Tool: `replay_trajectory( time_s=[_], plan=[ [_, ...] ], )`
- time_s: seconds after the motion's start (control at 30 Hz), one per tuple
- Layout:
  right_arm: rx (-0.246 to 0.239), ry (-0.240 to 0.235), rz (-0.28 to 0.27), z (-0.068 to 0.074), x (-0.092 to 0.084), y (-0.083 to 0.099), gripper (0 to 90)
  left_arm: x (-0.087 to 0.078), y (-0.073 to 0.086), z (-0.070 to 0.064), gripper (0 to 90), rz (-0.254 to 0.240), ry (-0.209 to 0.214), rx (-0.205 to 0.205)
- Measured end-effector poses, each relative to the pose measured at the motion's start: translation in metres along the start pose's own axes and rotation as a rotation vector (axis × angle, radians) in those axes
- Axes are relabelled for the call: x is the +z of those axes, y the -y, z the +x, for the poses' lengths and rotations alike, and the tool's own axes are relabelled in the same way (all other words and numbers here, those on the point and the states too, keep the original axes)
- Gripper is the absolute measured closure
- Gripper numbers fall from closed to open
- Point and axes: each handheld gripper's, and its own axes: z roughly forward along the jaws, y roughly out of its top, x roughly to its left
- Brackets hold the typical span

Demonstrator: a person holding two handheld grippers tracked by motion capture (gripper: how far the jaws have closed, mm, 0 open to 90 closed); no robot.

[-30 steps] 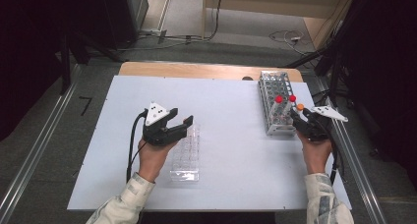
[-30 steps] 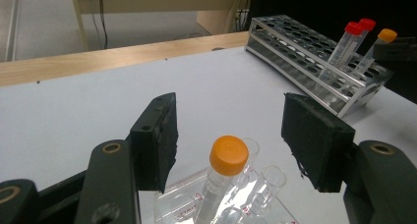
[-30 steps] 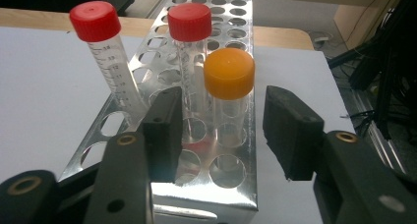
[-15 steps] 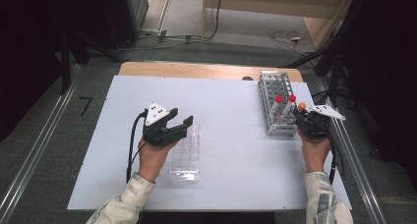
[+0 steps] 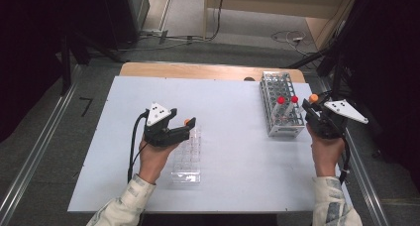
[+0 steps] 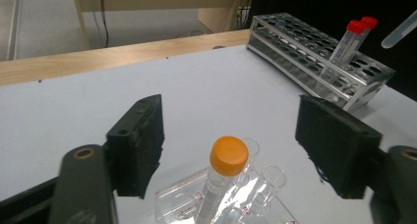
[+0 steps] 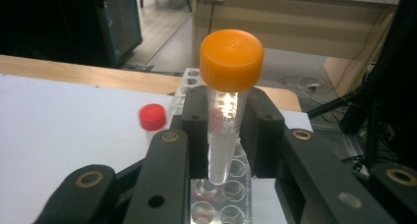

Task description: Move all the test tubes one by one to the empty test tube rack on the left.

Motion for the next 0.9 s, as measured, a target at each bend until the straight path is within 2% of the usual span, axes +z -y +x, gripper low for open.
replay_trajectory(
  time_s=[0.43, 0.5, 0.63, 0.9],
  plan=[
    [-0.047, -0.115, 0.049, 0.033, -0.016, -0.004, 70.9, -0.004, -0.003, -0.005, 22.9, -0.014, 0.017, 0.004],
    [-0.061, -0.128, 0.060, 0.041, -0.016, -0.002, 70.9, -0.005, -0.003, -0.006, 22.9, -0.017, 0.019, 0.003],
    [-0.065, -0.196, 0.078, 0.055, -0.012, 0.001, 71.0, -0.005, -0.004, -0.008, 23.1, -0.020, 0.027, 0.005],
    [-0.074, -0.297, 0.127, 0.082, -0.002, 0.013, 71.0, -0.005, -0.004, -0.012, 23.3, -0.015, 0.043, 0.009]
  ],
)
